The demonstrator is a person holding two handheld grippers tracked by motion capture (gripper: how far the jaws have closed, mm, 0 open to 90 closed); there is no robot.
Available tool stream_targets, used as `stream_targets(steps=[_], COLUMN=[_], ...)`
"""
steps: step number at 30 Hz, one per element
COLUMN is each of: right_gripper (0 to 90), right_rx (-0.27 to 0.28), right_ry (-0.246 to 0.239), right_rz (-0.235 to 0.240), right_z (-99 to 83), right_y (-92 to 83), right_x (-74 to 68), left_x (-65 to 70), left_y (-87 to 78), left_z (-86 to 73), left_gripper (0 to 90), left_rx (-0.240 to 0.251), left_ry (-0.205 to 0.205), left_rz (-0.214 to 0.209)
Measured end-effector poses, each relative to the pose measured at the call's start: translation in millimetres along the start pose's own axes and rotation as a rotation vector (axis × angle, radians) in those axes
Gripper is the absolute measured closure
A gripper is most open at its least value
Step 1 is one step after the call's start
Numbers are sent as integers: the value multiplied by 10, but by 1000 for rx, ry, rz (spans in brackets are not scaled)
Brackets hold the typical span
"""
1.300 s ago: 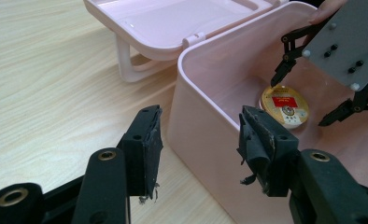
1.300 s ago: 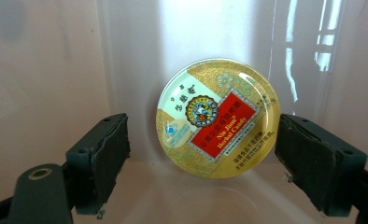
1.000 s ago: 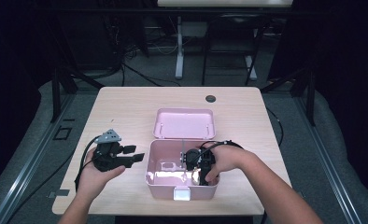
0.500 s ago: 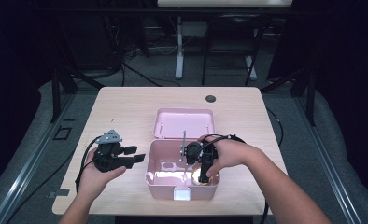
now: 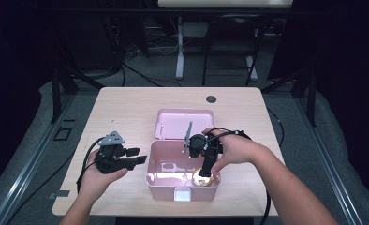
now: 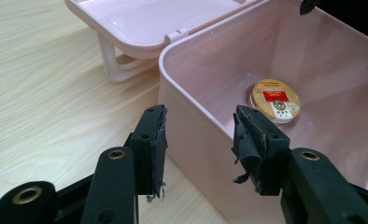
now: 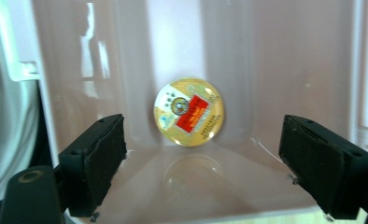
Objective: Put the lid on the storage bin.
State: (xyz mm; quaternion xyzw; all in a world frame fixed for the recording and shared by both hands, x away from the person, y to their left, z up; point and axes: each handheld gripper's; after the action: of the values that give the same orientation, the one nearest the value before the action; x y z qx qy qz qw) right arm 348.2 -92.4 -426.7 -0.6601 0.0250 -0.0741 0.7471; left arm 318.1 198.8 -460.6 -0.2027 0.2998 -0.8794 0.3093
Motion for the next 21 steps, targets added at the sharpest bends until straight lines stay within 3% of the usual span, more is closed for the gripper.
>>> stream_targets(steps=[5, 10, 17, 21], right_gripper=[215, 281, 287, 340], right_rx=[43, 135, 177, 212], right_ry=[25, 84, 126, 176], right_rz=[-41, -49, -41, -74], right_z=[-90, -227, -348, -432], right_y=[-53, -106, -126, -137], right_x=[25, 49, 59, 107], left_x=[7, 11, 33, 36], left_y=[-9, -21, -12, -13], left_z=[5, 8, 13, 12], left_gripper=[540, 540, 535, 533], left_rx=[1, 12, 18, 24], left_ry=[-2, -3, 7, 3], left_rz=[-6, -4, -3, 1])
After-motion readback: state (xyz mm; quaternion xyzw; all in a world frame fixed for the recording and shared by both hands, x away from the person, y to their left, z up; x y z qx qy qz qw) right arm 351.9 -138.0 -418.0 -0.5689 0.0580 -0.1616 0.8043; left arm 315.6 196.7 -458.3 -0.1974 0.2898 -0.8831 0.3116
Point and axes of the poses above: each handheld gripper's, and its own axes: y roughly forward along the jaws, z roughly out of its top, x roughly to its right, and after that the axes turned 3 degrees about -x, right-handed
